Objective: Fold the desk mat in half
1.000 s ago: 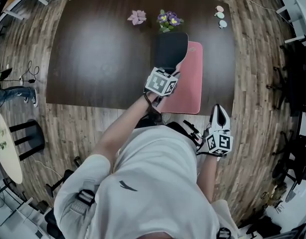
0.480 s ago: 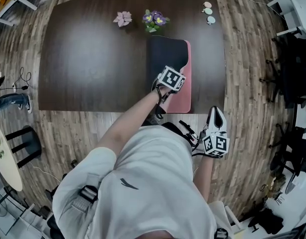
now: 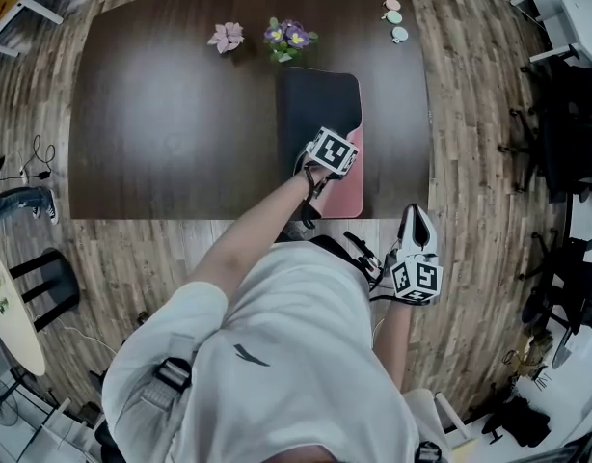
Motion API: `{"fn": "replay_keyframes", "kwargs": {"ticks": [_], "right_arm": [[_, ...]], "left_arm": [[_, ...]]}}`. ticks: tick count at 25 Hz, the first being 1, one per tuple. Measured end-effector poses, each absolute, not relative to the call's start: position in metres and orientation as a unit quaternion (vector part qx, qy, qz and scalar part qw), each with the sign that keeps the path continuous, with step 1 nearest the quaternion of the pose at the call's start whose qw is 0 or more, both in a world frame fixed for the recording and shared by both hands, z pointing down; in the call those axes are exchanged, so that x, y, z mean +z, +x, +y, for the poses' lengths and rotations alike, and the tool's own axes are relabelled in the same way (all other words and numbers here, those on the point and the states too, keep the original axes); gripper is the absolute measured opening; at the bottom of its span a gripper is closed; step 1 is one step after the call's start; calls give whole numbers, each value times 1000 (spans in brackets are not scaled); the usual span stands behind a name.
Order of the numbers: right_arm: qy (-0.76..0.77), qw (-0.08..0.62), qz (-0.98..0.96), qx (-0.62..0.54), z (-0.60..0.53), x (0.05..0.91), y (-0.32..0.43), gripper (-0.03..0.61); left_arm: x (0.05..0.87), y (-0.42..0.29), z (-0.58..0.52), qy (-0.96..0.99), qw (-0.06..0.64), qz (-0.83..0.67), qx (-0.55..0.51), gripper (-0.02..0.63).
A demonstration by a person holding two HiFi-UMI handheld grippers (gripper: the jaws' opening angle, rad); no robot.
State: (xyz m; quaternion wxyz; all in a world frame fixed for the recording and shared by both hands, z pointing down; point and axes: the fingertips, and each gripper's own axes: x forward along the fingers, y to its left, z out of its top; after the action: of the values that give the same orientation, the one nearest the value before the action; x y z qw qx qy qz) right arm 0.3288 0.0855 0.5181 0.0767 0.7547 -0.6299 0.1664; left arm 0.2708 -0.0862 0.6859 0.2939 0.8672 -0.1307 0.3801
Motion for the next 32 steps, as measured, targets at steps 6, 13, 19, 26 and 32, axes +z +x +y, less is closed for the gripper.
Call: {"fn": "replay_keyframes", "kwargs": {"ticks": [6, 13, 19, 26, 32], "right_arm": [[753, 75, -634, 161, 84, 518, 327, 3], [749, 70, -639, 163, 82, 520, 322, 3], [735, 69, -656, 155, 65, 517, 310, 3], [709, 68, -691, 124, 26, 501, 292, 3], [675, 70, -729, 89, -15, 488, 264, 2]], "left_arm": [[679, 273, -81, 877, 285, -118, 368, 121], [639, 271, -56, 926, 231, -73, 290, 209], [586, 212, -76, 952, 180, -112, 220, 209], [498, 56, -123, 951, 106, -260, 128, 174], [452, -75, -127, 914, 38, -393, 96, 136]]}}
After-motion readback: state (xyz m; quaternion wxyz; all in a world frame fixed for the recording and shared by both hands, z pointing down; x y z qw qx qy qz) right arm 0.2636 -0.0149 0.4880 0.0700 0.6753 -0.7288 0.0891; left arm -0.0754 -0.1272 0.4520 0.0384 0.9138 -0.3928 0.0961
